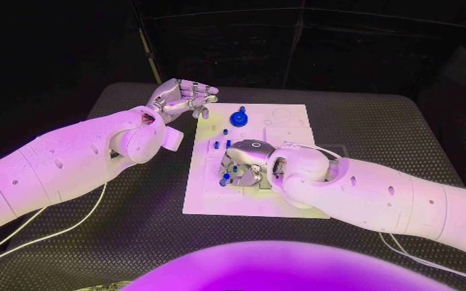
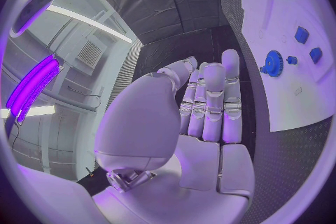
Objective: Assemble the parts on the task board
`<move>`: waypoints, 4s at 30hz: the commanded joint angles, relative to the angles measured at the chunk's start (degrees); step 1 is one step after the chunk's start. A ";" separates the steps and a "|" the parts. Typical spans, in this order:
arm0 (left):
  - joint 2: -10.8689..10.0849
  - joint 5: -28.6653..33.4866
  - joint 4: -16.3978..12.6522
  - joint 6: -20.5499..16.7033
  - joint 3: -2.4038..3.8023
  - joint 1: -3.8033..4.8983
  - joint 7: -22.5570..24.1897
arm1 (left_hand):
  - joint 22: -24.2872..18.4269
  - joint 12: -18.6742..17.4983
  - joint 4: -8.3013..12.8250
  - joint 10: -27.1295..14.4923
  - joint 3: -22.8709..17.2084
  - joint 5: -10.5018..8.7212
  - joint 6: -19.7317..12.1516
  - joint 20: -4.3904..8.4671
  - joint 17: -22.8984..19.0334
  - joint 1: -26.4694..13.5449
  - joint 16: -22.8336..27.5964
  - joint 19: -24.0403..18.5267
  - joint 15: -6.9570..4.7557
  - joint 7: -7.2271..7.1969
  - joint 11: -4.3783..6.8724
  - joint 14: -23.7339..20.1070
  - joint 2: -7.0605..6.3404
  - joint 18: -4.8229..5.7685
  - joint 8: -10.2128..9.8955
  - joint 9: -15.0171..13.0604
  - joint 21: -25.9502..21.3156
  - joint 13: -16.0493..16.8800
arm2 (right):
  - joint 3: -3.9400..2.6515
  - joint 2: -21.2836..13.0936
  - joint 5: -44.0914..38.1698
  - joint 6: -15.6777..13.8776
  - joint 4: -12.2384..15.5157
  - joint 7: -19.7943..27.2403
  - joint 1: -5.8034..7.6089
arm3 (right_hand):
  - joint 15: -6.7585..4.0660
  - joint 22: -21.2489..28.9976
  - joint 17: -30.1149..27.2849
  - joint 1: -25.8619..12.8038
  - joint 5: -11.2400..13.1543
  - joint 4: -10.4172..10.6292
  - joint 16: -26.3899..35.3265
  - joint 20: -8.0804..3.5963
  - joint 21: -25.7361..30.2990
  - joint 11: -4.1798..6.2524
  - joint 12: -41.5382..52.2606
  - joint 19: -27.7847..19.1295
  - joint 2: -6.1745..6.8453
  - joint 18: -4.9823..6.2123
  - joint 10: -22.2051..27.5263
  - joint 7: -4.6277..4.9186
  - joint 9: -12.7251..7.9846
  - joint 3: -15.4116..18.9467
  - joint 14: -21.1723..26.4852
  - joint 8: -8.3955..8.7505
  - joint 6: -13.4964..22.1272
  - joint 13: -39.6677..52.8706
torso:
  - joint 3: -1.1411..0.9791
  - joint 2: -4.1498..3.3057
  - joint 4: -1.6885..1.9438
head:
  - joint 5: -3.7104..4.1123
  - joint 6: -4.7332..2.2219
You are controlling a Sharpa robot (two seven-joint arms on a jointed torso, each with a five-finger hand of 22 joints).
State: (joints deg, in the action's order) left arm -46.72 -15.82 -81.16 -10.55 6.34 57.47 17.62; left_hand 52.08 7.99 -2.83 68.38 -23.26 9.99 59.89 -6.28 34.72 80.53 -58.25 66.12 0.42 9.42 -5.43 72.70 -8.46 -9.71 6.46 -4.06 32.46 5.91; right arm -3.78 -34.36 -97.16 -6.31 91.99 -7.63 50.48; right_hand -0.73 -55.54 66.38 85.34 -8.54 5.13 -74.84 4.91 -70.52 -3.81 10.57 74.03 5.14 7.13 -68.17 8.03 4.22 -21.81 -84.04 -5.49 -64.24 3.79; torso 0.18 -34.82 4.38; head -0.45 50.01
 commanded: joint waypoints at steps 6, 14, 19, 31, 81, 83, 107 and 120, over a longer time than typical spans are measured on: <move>0.00 0.25 -0.08 0.58 0.07 0.08 0.39 | -0.13 0.34 0.05 -0.41 0.34 -0.21 -0.25 -0.12 -0.08 -0.27 0.16 -0.50 0.20 0.23 0.08 -0.45 0.64 -0.68 -0.38 0.07 -0.35 0.14 | 0.24 0.68 -2.64 1.41 -0.30 -2.13 0.02 | -0.02 0.35 -0.36 -1.10 -0.28 -0.12 -0.14 0.27 0.39 -0.23 -0.87 -0.27 0.09 -0.35 -0.12 0.08 -0.10 -0.34 -1.94 0.14 0.00 0.03 | 0.03 -0.04 0.04 | -0.02 -0.01; 0.02 0.25 -0.07 0.61 0.07 0.08 0.37 | -0.13 0.34 0.05 -0.41 0.34 -0.21 -0.25 -0.12 -0.08 -0.27 0.16 -0.50 0.20 0.23 0.08 -0.45 0.64 -0.68 -0.38 0.07 -0.35 0.14 | 0.93 1.48 -2.89 0.88 -0.68 -2.06 0.02 | 1.37 2.69 -0.86 -4.42 -2.14 0.62 0.07 1.46 1.99 -1.88 -4.04 -1.81 2.79 0.05 4.91 1.26 -0.65 0.83 -1.69 2.08 5.69 -0.15 | 0.02 0.01 0.05 | -0.02 -0.01; 0.03 0.25 -0.03 0.64 0.07 0.08 0.36 | -0.13 0.34 0.05 -0.41 0.34 -0.21 -0.25 -0.12 -0.08 -0.27 0.16 -0.50 0.20 0.23 0.08 -0.45 0.64 -0.68 -0.38 0.07 -0.35 0.14 | 1.02 1.57 -2.63 0.11 -0.75 -1.67 0.02 | 1.53 3.29 -1.12 -5.14 -2.18 0.61 0.18 1.71 2.44 -2.10 -4.26 -2.19 3.45 0.19 6.12 1.35 -0.55 1.68 -1.55 1.97 7.19 -0.09 | 0.01 0.01 0.00 | -0.02 -0.01; -0.02 0.25 0.03 0.78 0.07 0.07 0.25 | -0.13 0.34 0.05 -0.41 0.34 -0.21 -0.25 -0.12 -0.08 -0.27 0.16 -0.50 0.20 0.23 0.08 -0.45 0.64 -0.68 -0.38 0.07 -0.35 0.14 | 1.06 0.51 -0.68 -9.68 0.33 0.78 -0.14 | 2.65 15.43 -10.02 -5.36 -2.21 -0.60 6.27 2.90 11.27 -3.46 -3.36 -8.90 2.90 2.23 15.97 0.13 -0.39 7.73 2.25 1.69 15.73 0.22 | -0.03 0.01 0.01 | -0.07 -0.01; -1.12 0.25 -0.14 0.64 0.05 -0.19 0.13 | -0.18 0.48 0.03 -0.55 0.47 -0.23 -0.28 -0.17 -0.19 -0.38 0.19 -0.51 0.23 0.23 0.06 -0.54 0.68 -0.69 -0.41 0.06 -0.45 0.19 | -1.89 -27.63 3.93 -8.49 13.55 -21.88 -3.79 | -2.43 -15.21 12.65 -15.97 -9.22 11.67 -9.83 -1.79 -9.19 3.02 66.86 6.74 -2.08 -3.14 -11.79 -2.79 7.73 31.85 -3.96 -15.46 7.77 67.59 | 0.13 0.23 -0.33 | 3.62 -0.01; -1.14 0.25 -0.13 0.64 0.05 -0.19 0.13 | -0.18 0.48 0.03 -0.55 0.47 -0.23 -0.28 -0.17 -0.19 -0.38 0.19 -0.51 0.23 0.23 0.06 -0.54 0.68 -0.69 -0.41 0.06 -0.45 0.19 | -1.89 -27.58 3.39 -7.82 13.48 -21.99 -3.95 | -2.47 -15.38 12.83 -16.47 -9.19 11.68 -9.93 -1.82 -9.28 3.09 66.88 6.79 -2.18 -3.17 -11.80 -2.85 8.09 32.14 -3.99 -15.91 7.85 67.77 | 0.11 0.21 -0.35 | 3.61 -0.01; -1.08 0.25 -0.09 0.72 0.04 -0.27 0.12 | -0.20 0.55 -0.03 -0.60 0.55 -0.24 -0.28 -0.19 -0.24 -0.51 0.21 -0.51 0.24 0.23 0.05 -0.57 0.69 -0.69 -0.41 0.06 -0.50 0.21 | -1.87 -24.16 2.40 -5.97 10.88 -22.10 -6.58 | -2.80 -16.33 13.95 -16.37 -11.72 11.31 -10.52 -2.10 -9.81 3.48 66.94 7.04 -3.17 -3.32 -12.06 -3.35 10.92 32.24 -4.17 -19.01 8.61 69.03 | 0.08 0.17 -0.28 | 3.62 -0.01; -1.22 0.25 -0.17 0.73 0.04 -0.43 0.11 | -0.20 0.55 -0.03 -0.60 0.55 -0.24 -0.28 -0.19 -0.24 -0.51 0.21 -0.51 0.24 0.23 0.05 -0.57 0.69 -0.69 -0.41 0.06 -0.50 0.21 | -1.90 -24.58 4.32 -15.27 13.66 -21.76 -7.30 | -3.33 -17.53 15.33 -11.80 -21.78 11.30 -11.21 -2.54 -10.50 4.17 68.01 7.58 -4.90 -3.53 -13.51 -4.08 13.02 31.52 -4.42 -21.11 7.88 71.34 | 0.01 0.26 -0.49 | 3.64 -0.01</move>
State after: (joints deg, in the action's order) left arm -47.96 -15.80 -81.20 -10.28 6.32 56.99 17.46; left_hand 51.97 8.22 -2.83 68.18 -22.94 9.99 59.89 -6.46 34.56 80.26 -58.25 65.95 0.62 9.42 -5.22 72.49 -8.19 -9.70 6.24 -4.07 32.24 6.07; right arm -5.68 -58.80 -94.32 -17.16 104.90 -29.29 43.19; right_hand -3.61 -73.03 74.92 73.32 -30.19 16.12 -85.70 2.25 -80.72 0.53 78.25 81.21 0.57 3.96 -81.28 4.29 16.38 9.52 -84.04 -26.18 -55.69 74.95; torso 0.21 -34.62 3.96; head 3.01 50.01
